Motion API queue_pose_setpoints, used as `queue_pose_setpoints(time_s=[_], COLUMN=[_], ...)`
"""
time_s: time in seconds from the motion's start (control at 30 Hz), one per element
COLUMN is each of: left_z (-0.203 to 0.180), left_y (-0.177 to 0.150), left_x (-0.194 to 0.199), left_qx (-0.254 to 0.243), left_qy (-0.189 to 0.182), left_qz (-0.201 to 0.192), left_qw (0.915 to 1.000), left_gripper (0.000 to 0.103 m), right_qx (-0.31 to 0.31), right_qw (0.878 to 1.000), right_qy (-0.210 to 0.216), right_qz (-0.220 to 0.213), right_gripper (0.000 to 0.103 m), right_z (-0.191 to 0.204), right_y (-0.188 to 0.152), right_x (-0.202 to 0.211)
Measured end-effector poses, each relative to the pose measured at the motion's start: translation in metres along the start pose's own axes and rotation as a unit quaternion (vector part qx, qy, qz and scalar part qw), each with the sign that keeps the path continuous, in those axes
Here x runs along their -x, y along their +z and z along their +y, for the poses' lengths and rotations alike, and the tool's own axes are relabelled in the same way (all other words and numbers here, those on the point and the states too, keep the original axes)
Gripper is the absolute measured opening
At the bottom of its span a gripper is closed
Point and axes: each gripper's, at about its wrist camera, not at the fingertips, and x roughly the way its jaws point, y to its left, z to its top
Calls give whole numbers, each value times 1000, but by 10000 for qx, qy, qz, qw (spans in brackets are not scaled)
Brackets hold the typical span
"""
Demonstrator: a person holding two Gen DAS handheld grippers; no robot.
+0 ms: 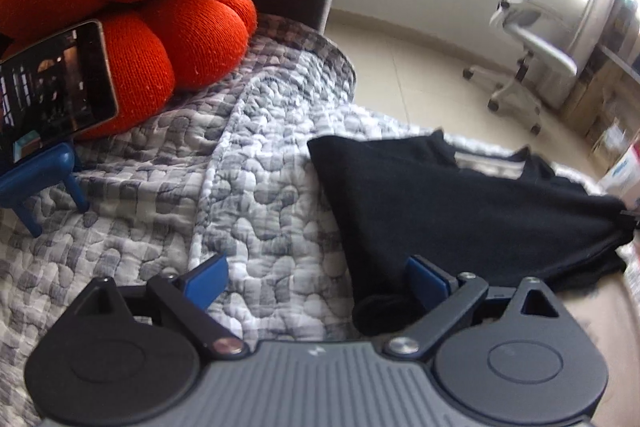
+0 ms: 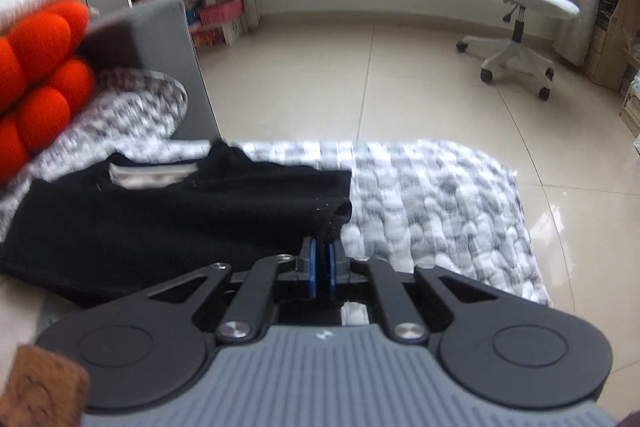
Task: Fold clothes
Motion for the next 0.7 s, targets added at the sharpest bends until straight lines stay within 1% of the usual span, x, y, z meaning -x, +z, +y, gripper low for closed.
queue_pose_setpoints(time_s=[0.03, 0.07, 0.13, 0.17, 0.2, 0.3, 0.37, 0.47, 0.7], left_z=[-1, -1, -3, -4, -5, -7, -9, -9, -8], left_y=[0, 0, 0, 0, 0, -1, -1, -2, -3], left_x=[0, 0, 0, 1, 1, 2, 2, -1, -1], left_qx=[-13, -35, -88, -115, -142, -222, -275, -311, -368], left_qy=[1, 14, 50, 68, 86, 139, 175, 134, 114], left_qz=[5, 1, -11, -17, -23, -41, -53, 71, 182], left_qw=[10000, 10000, 9999, 9999, 9999, 9996, 9995, 9994, 9991], left_gripper=[96, 96, 96, 94, 92, 92, 92, 92, 93], right_qx=[38, 57, 27, 8, 21, 62, 209, 301, 410], right_qw=[9999, 9999, 10000, 10000, 10000, 10000, 9992, 9988, 9982], right_qy=[-63, -89, -69, -46, -47, -51, -192, -251, -282], right_qz=[109, 129, 34, -30, -19, 19, 279, 285, 332], right_gripper=[7, 7, 7, 7, 7, 7, 8, 9, 11], right_z=[1, 1, 0, 0, 0, 0, 3, 6, 7], right_y=[-2, -3, -1, 0, 0, -1, -7, -7, -7], right_x=[-4, -6, -1, 3, 3, 3, -10, -10, -7])
